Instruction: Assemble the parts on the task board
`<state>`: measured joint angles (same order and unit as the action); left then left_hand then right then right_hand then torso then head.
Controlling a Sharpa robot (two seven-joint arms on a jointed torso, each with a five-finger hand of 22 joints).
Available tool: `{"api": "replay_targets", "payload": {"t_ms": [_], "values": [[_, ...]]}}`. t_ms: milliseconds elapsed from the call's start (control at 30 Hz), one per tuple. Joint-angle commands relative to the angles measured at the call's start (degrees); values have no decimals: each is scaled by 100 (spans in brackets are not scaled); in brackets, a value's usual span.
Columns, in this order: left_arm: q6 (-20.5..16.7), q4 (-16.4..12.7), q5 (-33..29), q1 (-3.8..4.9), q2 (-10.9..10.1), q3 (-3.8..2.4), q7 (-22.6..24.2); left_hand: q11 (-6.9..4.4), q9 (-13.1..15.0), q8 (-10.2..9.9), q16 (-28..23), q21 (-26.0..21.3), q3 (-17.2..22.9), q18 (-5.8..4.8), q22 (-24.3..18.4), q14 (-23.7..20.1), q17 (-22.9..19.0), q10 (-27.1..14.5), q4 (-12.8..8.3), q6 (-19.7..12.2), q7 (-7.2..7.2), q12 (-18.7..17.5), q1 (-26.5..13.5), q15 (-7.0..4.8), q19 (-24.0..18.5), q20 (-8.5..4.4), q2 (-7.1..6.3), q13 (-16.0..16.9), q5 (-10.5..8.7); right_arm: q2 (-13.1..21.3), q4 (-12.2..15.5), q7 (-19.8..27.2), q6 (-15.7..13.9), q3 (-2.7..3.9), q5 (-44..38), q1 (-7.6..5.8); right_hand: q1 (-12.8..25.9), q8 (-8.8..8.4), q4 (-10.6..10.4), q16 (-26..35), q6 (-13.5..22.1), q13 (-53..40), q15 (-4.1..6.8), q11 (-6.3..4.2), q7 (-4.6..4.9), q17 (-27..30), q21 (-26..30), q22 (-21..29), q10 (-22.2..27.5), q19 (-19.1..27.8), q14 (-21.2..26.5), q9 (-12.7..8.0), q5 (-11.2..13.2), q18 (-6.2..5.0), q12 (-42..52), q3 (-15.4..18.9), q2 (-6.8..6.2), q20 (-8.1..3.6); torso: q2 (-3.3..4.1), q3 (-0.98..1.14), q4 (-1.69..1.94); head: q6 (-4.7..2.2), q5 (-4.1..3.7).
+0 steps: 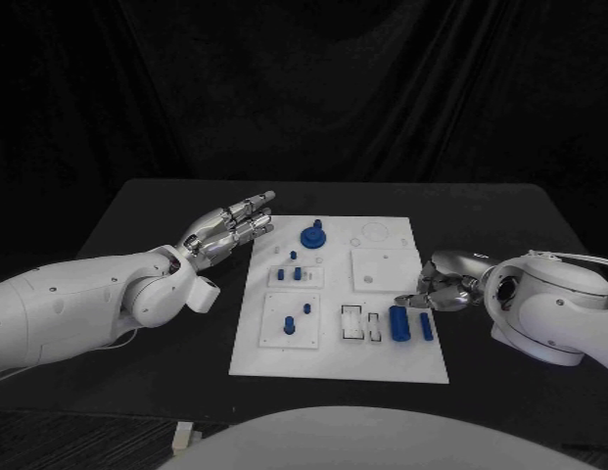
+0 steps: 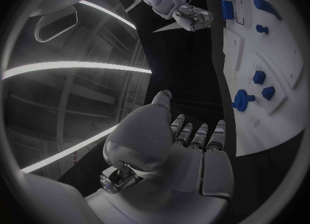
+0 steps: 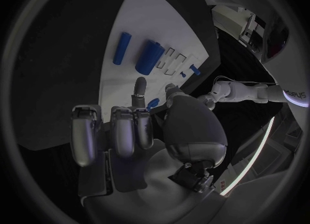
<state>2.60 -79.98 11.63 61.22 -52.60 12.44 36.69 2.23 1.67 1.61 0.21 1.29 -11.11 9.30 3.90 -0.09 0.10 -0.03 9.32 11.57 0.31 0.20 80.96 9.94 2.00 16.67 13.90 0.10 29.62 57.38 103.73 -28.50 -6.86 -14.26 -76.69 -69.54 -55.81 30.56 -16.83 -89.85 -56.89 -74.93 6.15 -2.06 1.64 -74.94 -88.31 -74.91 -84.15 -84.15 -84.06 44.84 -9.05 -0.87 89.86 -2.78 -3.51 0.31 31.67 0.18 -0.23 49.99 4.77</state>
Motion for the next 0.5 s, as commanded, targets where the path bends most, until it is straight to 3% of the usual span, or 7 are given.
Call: {"api": "replay_targets", "payload": {"t_ms": [33,267,500], "values": [[7,-4,-31,-8,12,-5,109,24,5,19,-21,6,22,53,1,9,-10,3,-2,5,1,-20,5,37,27,12,54,-10,-3,-52,10,-524,421,4,-261,21,84,56,12,-15,7,-1507,50,-43,-50,-1506,-21,-1452,-585,-508,-594,101,29,44,14,-26,24,-40,3,-1,3,1,34],[28,8,-31,-11,28,-5,106,27,4,18,-21,6,22,53,2,9,-10,3,-3,2,-1,-20,5,38,28,12,55,-10,-2,-211,-64,-680,563,4,-278,56,155,100,15,-15,-6,-1507,69,-66,-76,-1506,-40,-1459,-585,-517,-594,232,138,49,14,-9,86,-59,9,-2,3,1,67],[31,9,-31,-14,26,-5,101,27,4,18,-21,6,22,53,2,9,-10,3,-3,2,-1,-20,5,38,28,12,55,-10,-2,-329,-129,-884,775,5,-281,134,269,22,15,-15,-56,-1507,94,-88,-95,-1506,-68,-1469,-585,-530,-594,313,473,56,14,52,99,-86,4,0,1,1,74]]}}
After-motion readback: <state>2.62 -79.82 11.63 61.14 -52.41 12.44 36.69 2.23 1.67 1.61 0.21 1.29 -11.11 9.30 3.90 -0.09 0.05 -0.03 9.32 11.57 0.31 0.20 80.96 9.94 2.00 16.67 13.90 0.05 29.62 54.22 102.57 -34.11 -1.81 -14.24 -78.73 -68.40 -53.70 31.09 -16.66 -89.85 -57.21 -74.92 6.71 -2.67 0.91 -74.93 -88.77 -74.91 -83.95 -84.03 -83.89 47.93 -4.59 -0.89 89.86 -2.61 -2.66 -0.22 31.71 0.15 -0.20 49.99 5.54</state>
